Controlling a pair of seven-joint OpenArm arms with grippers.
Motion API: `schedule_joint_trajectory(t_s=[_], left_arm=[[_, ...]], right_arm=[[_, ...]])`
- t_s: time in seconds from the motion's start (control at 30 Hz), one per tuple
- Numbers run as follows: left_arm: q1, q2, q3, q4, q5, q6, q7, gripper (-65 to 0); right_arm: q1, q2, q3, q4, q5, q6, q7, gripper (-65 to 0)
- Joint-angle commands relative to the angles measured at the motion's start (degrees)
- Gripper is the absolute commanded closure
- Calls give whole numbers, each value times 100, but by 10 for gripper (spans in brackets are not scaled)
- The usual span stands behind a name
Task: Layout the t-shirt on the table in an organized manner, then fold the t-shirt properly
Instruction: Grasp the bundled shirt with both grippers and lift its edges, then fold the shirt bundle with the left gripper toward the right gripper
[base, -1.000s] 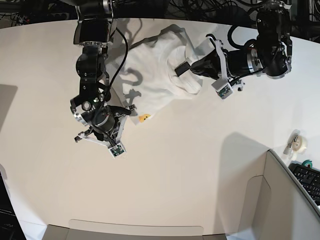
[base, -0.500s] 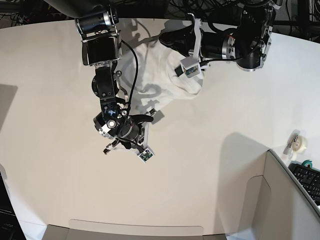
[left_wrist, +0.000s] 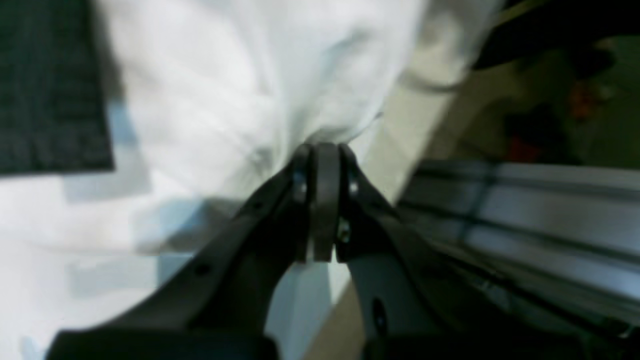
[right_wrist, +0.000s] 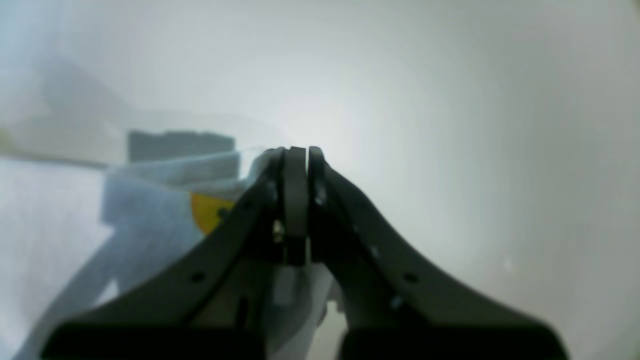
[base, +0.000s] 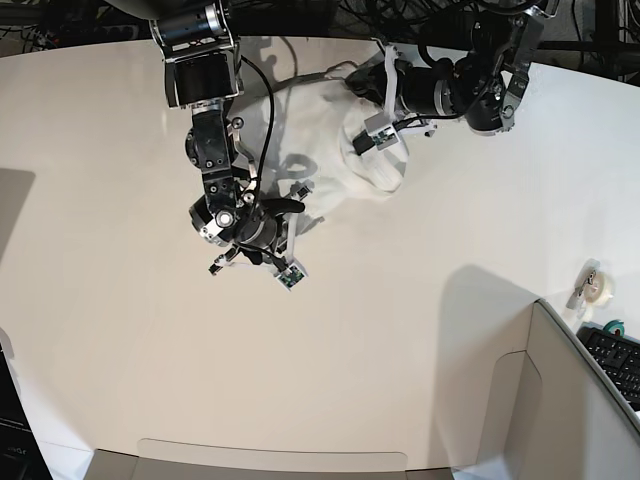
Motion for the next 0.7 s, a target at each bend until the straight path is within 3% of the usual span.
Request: schedule_joint_trajectory(t_s=[0.0, 0.37, 0.67], left_arm=[[-54, -50, -54, 56, 246, -16, 7, -1], [-432, -41, -714, -23, 1204, -16, 42, -1], [-1065, 143, -723, -1509, 1353, -16, -415, -1]], right_arm=[[53, 42, 2, 250, 8, -18, 65, 0], [-887, 684, 37, 1911, -10, -18, -427, 0], [-1916, 842, 37, 3098, 8, 0, -928, 0]])
